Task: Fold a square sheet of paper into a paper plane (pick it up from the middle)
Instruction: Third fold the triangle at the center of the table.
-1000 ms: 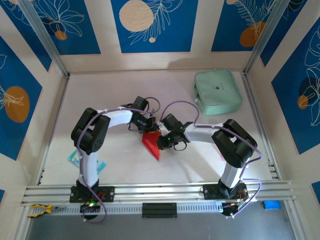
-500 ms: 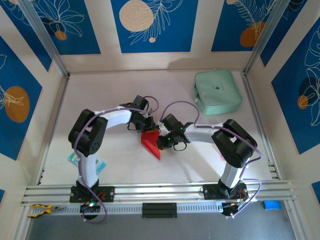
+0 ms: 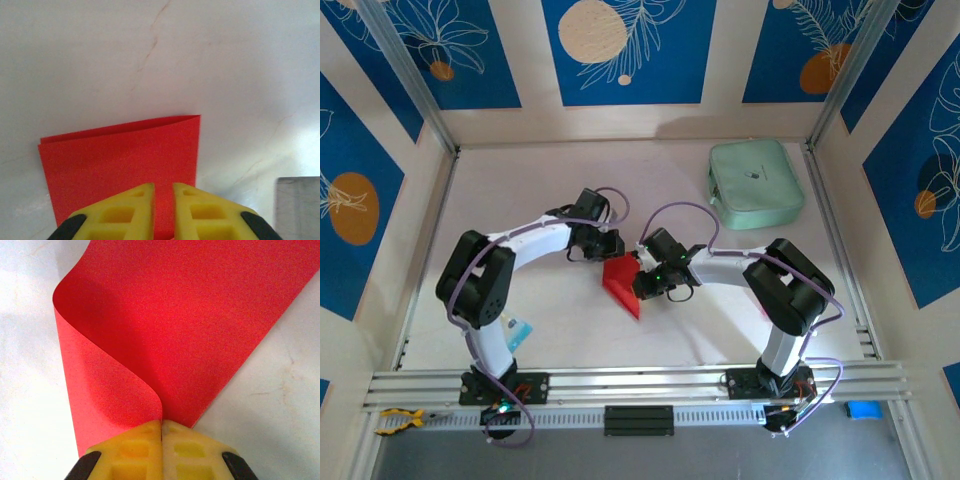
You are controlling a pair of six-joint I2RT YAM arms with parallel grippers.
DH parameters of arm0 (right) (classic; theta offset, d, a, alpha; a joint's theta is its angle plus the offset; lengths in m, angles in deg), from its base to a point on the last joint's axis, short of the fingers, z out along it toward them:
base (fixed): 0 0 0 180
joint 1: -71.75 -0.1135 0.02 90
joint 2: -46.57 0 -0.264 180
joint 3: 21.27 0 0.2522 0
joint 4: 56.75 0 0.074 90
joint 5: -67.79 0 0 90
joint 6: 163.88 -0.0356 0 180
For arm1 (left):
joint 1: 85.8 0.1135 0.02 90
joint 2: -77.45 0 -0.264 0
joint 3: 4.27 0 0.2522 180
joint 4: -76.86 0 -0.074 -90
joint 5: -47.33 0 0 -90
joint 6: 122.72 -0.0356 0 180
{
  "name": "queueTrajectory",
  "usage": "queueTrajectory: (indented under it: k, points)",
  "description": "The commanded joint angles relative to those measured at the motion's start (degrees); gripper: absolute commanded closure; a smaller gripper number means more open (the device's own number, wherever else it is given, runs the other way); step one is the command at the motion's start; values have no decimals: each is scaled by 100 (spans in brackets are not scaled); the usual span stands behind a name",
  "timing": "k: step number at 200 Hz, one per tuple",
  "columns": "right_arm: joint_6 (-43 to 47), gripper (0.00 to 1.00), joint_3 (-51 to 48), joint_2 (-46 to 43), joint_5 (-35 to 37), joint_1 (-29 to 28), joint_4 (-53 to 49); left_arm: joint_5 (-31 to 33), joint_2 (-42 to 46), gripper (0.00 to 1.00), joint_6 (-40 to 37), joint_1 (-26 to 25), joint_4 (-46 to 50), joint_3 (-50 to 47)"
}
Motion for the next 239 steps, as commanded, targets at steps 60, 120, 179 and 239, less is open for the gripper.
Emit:
queueTrajectory:
  k: [60, 120, 179, 239]
  points:
    - [27, 100, 25, -145, 0, -70, -254, -295, -777, 91, -84, 87, -93, -135]
    - [48, 100, 102, -163, -77, -71, -240, -351, -815, 91, -89, 85, -153, -149]
    - [89, 100, 144, -244, -27, -66, -289, -322, -815, 91, -92, 90, -119, -131]
    - [107, 100, 199, -234, 35, -53, -272, -323, -807, 91, -106, 88, -103, -114]
